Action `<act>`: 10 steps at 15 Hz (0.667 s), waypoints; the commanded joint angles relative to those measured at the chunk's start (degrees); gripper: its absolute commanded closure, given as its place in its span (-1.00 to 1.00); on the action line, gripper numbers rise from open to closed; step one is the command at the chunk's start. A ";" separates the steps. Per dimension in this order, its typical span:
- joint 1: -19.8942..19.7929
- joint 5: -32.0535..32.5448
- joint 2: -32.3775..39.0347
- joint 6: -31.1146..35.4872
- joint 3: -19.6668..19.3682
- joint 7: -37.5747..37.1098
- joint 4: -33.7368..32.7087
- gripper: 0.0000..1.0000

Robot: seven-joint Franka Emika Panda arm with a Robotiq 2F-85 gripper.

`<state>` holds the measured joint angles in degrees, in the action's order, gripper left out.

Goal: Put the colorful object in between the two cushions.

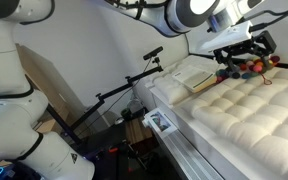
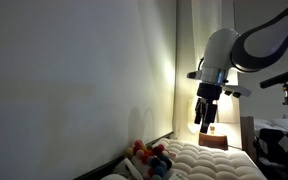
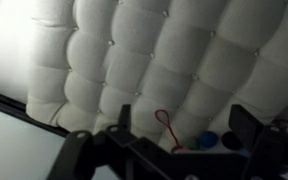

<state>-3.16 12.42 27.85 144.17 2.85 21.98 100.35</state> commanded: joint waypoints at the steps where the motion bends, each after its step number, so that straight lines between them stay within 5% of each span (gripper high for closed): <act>1: -1.42 -2.88 3.44 -0.67 2.62 6.93 -4.76 -1.00; 10: -3.17 -6.30 12.91 -5.19 5.51 17.69 -18.91 -1.00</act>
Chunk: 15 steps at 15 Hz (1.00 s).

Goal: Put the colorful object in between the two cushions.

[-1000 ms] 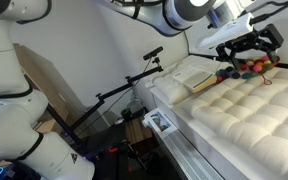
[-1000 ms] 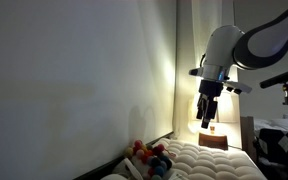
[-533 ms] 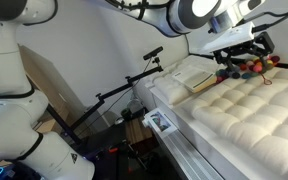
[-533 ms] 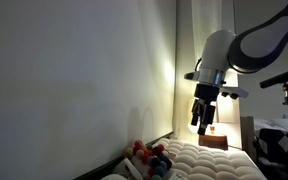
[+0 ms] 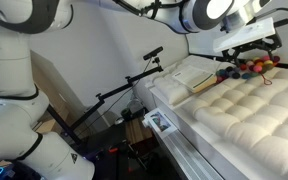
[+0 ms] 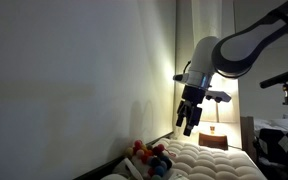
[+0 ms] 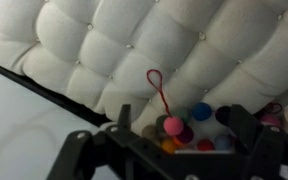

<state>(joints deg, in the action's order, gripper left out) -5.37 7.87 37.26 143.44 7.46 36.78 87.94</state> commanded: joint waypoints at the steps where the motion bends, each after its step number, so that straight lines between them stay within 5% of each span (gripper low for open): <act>1: -1.34 -2.41 4.57 -6.91 1.30 3.94 -8.44 -1.00; 5: -0.39 -1.38 9.00 -15.09 -0.05 5.16 -15.68 -1.00; 15: 1.69 0.06 16.41 -13.54 -0.43 16.78 -24.09 -1.00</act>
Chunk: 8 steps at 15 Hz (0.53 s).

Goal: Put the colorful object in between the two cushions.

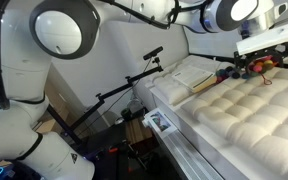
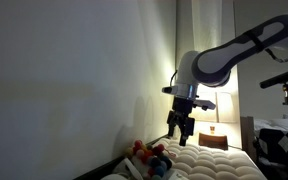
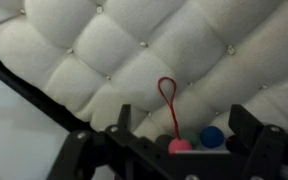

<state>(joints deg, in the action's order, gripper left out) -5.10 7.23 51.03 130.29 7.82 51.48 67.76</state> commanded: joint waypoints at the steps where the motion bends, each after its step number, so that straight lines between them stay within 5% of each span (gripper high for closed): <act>1: 1.78 0.88 3.22 -0.57 -0.89 2.38 -4.52 -1.00; 8: 2.86 0.58 7.95 -2.60 -0.95 4.10 -10.40 -1.00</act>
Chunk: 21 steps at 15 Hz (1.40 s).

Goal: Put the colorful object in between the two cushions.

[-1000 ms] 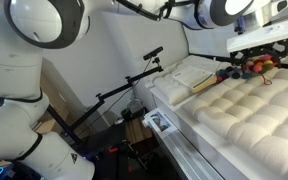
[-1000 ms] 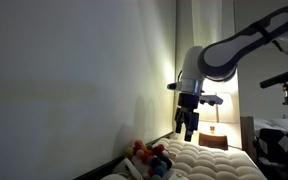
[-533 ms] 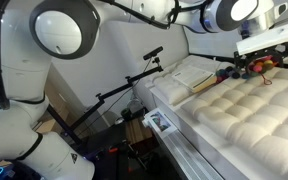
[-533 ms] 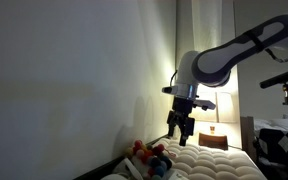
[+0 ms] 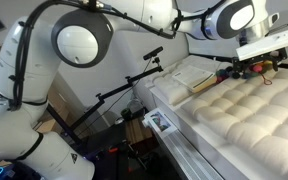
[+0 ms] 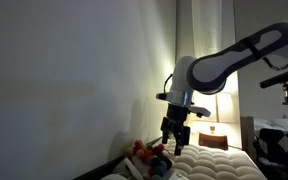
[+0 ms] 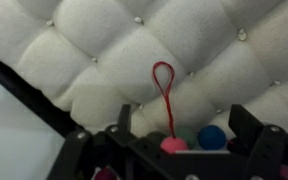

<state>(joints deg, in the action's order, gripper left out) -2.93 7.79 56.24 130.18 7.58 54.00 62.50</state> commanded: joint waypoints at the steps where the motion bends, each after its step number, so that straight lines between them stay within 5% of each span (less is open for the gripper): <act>1: 0.57 -0.20 3.34 -2.91 -0.53 1.80 -6.10 -1.00; 10: 1.22 -0.34 7.87 -9.30 -1.43 2.25 -15.07 -1.00; 15: 0.56 -3.42 7.61 -10.84 2.32 8.50 -16.52 -1.00; 21: 2.37 -3.92 8.42 -14.37 1.85 10.44 -18.71 -1.00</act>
<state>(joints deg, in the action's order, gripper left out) -1.31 5.09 63.16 118.98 10.07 62.80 47.40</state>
